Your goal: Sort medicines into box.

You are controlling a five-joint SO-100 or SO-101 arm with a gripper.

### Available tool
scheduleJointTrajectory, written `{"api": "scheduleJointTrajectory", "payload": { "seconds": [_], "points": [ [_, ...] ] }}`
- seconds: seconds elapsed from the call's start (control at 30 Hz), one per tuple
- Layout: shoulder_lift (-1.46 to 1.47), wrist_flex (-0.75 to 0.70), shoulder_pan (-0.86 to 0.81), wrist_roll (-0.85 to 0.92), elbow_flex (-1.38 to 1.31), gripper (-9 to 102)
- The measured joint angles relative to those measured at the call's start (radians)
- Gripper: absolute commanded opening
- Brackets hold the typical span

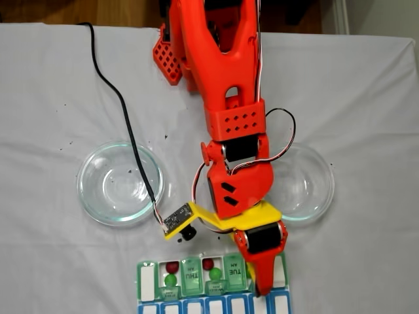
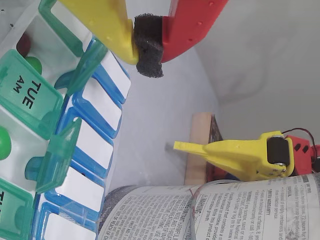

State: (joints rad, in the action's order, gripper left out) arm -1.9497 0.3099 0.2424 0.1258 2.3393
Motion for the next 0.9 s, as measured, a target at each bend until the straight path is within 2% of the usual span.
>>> {"api": "scheduleJointTrajectory", "payload": {
  "seconds": [0.3,0.6,0.9],
  "points": [
    [0.003,-0.031,0.000,0.000,0.000,0],
    [-0.021,-0.307,0.000,0.015,-0.005,0],
    [-0.029,-0.497,0.000,0.021,-0.058,0]
  ]
}}
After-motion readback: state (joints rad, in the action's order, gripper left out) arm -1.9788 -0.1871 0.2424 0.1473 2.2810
